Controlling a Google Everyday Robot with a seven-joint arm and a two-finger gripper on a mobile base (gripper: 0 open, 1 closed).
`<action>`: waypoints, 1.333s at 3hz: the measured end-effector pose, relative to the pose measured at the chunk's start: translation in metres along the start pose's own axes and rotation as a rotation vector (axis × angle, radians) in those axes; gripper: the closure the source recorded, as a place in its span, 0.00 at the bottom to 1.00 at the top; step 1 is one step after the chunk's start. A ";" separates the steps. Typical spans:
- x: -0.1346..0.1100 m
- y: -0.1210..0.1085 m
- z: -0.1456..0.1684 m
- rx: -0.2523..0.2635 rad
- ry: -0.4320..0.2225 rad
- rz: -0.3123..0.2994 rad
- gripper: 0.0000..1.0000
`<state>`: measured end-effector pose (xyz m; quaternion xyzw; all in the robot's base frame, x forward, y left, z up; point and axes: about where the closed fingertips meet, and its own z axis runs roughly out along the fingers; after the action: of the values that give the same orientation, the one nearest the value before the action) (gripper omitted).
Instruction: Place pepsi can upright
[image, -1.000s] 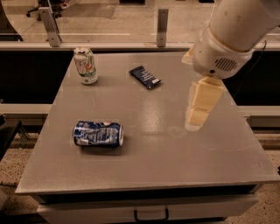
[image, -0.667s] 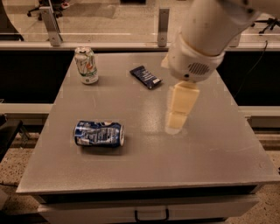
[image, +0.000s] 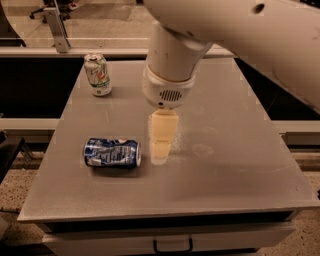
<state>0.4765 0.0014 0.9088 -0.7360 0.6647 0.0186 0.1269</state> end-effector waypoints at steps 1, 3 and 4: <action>-0.018 0.001 0.027 -0.050 0.025 -0.021 0.00; -0.043 0.012 0.065 -0.127 0.068 -0.025 0.00; -0.050 0.018 0.073 -0.143 0.081 -0.017 0.00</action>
Offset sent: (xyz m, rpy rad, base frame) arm -0.0024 0.0557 -0.0602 -0.0957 0.1229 0.0482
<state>0.4630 0.0641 0.8451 -0.7491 0.6599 0.0352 0.0472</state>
